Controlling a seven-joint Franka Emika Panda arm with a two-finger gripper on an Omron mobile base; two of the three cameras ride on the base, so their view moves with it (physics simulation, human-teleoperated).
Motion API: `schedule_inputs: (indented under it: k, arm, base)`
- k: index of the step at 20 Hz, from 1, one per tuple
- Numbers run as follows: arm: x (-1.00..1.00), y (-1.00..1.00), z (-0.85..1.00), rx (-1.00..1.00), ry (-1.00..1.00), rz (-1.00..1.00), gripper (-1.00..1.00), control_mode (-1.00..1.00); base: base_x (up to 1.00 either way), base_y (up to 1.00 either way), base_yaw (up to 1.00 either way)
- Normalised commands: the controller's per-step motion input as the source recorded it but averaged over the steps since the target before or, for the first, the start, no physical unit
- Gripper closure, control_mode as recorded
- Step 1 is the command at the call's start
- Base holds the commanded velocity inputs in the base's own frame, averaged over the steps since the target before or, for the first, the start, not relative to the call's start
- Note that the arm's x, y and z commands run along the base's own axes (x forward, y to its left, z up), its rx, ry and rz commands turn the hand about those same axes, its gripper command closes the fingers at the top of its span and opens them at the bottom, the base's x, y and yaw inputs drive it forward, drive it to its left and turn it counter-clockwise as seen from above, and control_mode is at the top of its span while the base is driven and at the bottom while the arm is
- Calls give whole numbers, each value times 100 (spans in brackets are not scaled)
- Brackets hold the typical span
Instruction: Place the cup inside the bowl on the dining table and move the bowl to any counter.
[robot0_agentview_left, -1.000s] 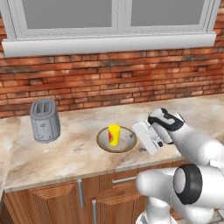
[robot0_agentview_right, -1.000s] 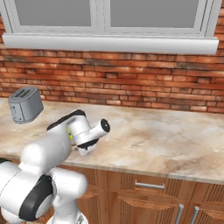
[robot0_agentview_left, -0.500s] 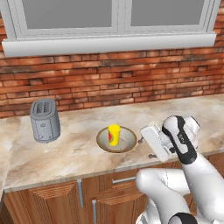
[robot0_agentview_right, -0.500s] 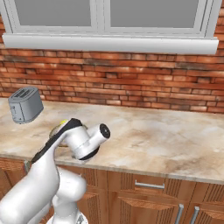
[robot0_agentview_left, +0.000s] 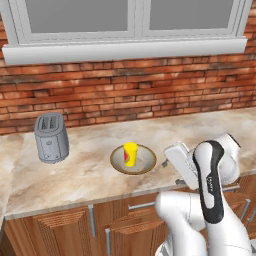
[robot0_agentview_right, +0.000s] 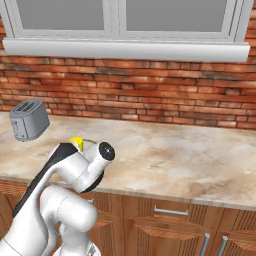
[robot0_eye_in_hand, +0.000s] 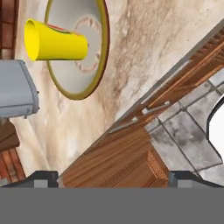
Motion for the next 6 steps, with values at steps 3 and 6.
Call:
schedule_inputs:
  k: [3,6]
  arm:
    - [-32,0,63,-12,0,0,-100,-100]
    - [-33,0,64,-14,0,0,-100,-100]
  base:
    - [0,0,0]
    - [0,0,0]
